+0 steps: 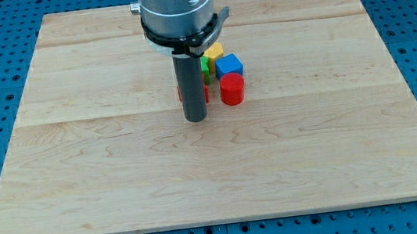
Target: Move your arm to the top center of the board
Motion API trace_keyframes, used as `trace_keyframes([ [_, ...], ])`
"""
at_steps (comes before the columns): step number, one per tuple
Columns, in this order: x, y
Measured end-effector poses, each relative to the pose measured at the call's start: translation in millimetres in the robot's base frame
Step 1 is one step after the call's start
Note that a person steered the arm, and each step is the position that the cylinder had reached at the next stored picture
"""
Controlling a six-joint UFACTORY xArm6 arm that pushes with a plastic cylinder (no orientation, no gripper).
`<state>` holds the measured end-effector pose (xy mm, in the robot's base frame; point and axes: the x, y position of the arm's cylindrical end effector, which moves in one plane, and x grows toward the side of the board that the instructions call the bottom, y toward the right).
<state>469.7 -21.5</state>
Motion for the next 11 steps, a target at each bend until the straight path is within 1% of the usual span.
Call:
trace_keyframes([
  [1,20,1],
  [2,22,5],
  [3,49,25],
  [4,33,18],
  [5,1,-55],
  [6,-34,-101],
  [7,-80,-124],
  [8,-146,-145],
  [9,-210,-150],
  [10,-267,-137],
  [11,-278,-116],
])
